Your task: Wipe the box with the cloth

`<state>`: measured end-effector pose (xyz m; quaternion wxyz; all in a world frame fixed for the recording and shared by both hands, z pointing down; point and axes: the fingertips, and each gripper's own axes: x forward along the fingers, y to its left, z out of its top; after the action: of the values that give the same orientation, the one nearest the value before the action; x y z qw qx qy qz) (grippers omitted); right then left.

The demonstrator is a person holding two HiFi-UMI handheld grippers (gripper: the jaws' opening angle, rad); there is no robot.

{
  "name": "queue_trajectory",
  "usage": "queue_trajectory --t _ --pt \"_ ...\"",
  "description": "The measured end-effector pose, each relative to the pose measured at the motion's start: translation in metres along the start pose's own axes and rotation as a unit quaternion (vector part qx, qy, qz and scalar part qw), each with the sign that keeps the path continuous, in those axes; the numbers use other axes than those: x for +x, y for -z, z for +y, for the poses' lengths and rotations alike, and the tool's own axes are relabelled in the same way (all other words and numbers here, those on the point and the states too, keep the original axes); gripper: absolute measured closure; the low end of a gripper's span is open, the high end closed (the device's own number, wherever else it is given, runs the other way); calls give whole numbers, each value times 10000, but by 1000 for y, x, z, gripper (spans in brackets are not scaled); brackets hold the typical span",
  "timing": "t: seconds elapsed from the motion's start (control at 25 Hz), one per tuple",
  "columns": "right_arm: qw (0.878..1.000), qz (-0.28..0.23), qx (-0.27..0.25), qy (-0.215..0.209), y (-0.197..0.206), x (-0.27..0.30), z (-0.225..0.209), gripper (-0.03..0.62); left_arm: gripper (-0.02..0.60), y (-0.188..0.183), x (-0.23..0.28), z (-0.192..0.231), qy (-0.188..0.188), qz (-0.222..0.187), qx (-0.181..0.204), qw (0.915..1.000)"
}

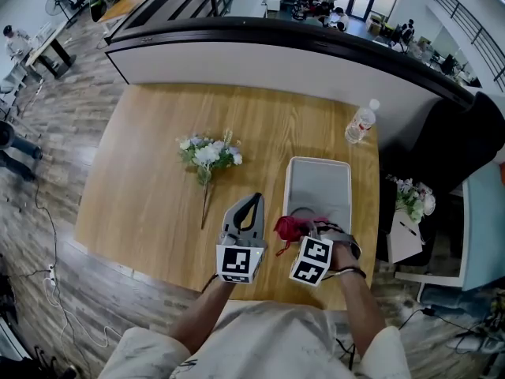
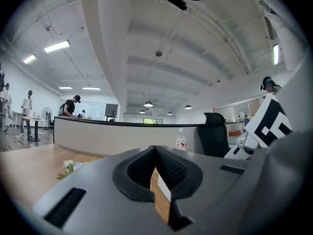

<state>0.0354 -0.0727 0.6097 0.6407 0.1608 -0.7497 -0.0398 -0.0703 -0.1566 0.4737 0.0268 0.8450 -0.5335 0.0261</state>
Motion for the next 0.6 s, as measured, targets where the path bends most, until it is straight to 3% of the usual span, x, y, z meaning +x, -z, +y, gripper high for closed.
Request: queue_trajectory --t 0.2,0.6 --pt "9998 -34 -10 -196 -4 -6 11 534 568 0 -1 -1 1 10 -9 10000" --pt "9999 -131 30 -54 -4 -7 13 533 568 0 -1 2 -49 -6 4 10000"
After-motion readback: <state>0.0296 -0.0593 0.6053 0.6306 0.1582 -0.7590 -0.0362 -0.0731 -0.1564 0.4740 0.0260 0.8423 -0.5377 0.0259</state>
